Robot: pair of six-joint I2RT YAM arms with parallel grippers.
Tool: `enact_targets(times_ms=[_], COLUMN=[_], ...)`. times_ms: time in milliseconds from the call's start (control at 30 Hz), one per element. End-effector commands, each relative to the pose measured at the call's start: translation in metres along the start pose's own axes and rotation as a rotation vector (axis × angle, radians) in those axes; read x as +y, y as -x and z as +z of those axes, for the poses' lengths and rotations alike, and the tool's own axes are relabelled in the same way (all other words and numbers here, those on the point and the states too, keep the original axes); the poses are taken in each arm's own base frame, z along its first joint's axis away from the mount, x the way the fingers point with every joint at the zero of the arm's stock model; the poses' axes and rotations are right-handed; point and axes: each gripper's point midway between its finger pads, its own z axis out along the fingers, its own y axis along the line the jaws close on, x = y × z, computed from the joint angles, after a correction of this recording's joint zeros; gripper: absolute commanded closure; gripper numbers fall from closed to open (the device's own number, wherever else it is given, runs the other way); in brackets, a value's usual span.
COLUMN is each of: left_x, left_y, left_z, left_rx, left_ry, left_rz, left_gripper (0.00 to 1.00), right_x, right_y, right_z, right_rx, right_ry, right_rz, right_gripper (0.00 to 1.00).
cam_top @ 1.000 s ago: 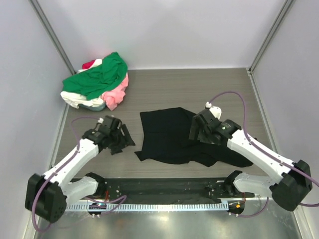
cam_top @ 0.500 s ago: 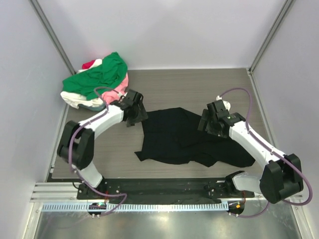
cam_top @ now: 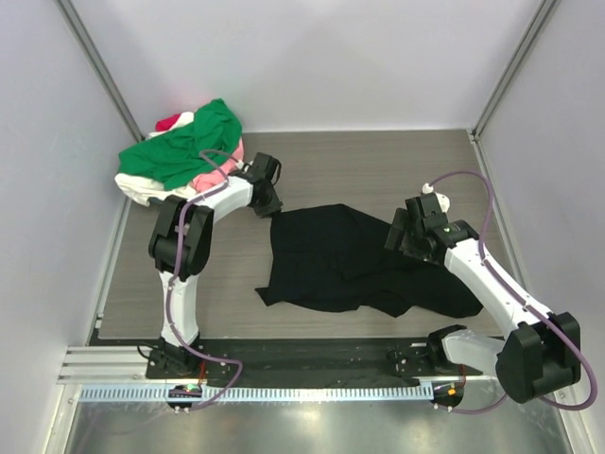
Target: Fold and stack the t-shirts
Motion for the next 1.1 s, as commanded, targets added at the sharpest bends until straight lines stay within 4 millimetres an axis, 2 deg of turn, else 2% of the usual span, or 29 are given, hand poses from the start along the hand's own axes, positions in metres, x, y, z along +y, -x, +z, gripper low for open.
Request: enact_targets(times_ms=[0,67,133,233,267,333,367,400,500,567,600,633,667,767,800,900,967,1033,1067], left_x=[0.005,-0.001,-0.001,-0.005,-0.009,-0.008,-0.008,-0.003,0.012,0.027,0.034,0.041,0.052,0.069,0.080,0.095,0.102,0.107,0.109], left_y=[-0.019,-0.016,-0.014,0.010,0.031,0.053,0.067,0.075,0.081,0.070,0.070,0.064,0.053,0.036,0.021,0.004,0.000,0.001,0.001], left_z=[0.014,0.005,-0.005,-0.055,-0.091,-0.132,-0.165,-0.179,-0.220,-0.222,-0.234,-0.232,-0.224,-0.212,-0.198,-0.182,-0.178,-0.178,-0.179], left_rx=[0.058,0.041,0.030,-0.040,-0.114,-0.196,-0.265,-0.299,-0.351,-0.339,-0.364,-0.357,-0.335,-0.298,-0.252,-0.191,-0.183,-0.179,-0.178], left_ry=[-0.002,-0.034,-0.048,-0.075,-0.114,-0.124,-0.146,-0.131,-0.118,-0.084,-0.083,-0.068,-0.042,-0.028,-0.005,0.012,0.031,0.050,0.058], left_rz=[-0.009,-0.016,-0.013,-0.008,-0.015,0.007,0.006,0.007,0.024,0.037,0.034,0.038,0.044,0.055,0.064,0.071,0.088,0.101,0.099], left_gripper=[0.83,1.00,1.00,1.00,1.00,1.00,1.00,1.00,1.00,1.00,1.00,1.00,1.00,1.00,1.00,1.00,1.00,1.00,1.00], right_x=[0.002,-0.003,-0.005,-0.012,-0.014,-0.017,-0.016,-0.019,-0.017,-0.016,-0.016,-0.014,-0.015,-0.010,-0.007,0.023,0.053,0.074,0.085], right_y=[0.016,0.013,0.011,0.015,0.019,0.024,0.028,0.029,0.027,0.022,0.019,0.017,0.011,0.001,-0.001,-0.007,-0.007,-0.014,-0.007], right_z=[-0.003,0.002,0.006,0.011,0.011,0.010,0.010,0.011,0.015,0.020,0.021,0.023,0.025,0.029,0.030,0.023,0.010,0.002,-0.003], right_rx=[-0.038,-0.025,-0.008,0.007,0.007,-0.003,-0.008,-0.004,0.014,0.028,0.038,0.040,0.054,0.082,0.087,0.122,0.119,0.119,0.078], right_ry=[-0.003,-0.026,-0.028,-0.033,-0.023,-0.022,-0.017,-0.022,-0.013,-0.009,-0.004,0.004,0.007,0.044,0.058,0.236,0.345,0.358,0.343], right_rz=[-0.002,0.005,0.019,0.051,0.072,0.084,0.090,0.098,0.109,0.120,0.124,0.127,0.129,0.137,0.138,0.129,0.085,0.025,-0.002], right_gripper=[0.09,0.09,0.09,0.10,0.10,0.11,0.11,0.12,0.13,0.15,0.16,0.17,0.17,0.20,0.20,0.30,0.33,0.34,0.34])
